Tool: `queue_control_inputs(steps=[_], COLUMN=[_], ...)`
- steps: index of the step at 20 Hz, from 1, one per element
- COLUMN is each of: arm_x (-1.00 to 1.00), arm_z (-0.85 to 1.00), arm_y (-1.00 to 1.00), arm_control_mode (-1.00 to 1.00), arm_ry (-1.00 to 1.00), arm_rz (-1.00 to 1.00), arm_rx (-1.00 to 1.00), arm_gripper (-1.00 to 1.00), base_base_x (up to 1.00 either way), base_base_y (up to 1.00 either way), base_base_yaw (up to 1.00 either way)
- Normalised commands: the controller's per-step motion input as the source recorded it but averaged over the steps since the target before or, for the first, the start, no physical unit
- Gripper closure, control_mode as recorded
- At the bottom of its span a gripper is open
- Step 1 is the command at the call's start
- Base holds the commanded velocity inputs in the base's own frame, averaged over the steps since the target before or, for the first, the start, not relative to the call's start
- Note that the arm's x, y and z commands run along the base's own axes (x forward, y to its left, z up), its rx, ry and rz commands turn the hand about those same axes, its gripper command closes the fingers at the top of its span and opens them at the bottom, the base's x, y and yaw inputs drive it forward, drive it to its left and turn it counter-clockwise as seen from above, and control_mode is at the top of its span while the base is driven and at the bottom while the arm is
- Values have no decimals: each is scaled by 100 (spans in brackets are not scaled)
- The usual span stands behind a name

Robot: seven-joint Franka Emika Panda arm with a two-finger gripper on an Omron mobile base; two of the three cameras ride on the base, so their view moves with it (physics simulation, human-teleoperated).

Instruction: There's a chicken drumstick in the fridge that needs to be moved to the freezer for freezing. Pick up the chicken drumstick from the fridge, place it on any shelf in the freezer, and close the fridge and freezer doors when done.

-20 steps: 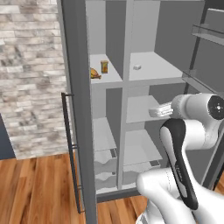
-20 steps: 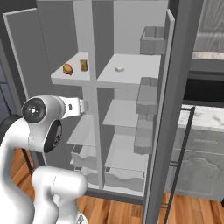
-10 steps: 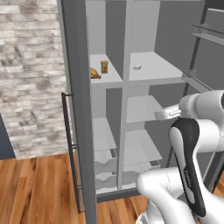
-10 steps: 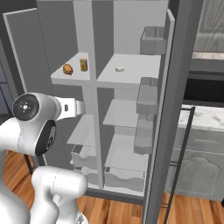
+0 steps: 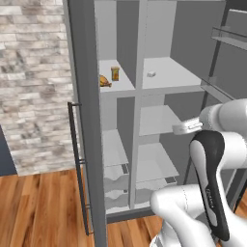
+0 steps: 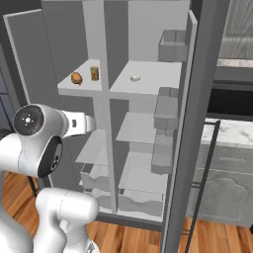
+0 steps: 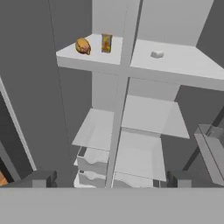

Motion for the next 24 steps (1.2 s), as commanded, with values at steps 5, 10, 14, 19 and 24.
queue_control_inputs(steps=[5,10,14,19,24], arm_x=[0,0,0,0,-13], arm_z=[0,0,0,-4,-3], arm_y=[0,0,0,0,-46], arm_control_mode=[100,100,100,-100,-100], arm_ry=[0,0,0,-1,-2], arm_rz=[0,0,0,0,-2], arm_rx=[0,0,0,0,4], arm_gripper=[-100,-100,-100,-100,-100], base_base_x=[-46,-37,-5,0,0], base_base_y=[0,0,0,0,0], base_base_yaw=[0,0,0,0,0])
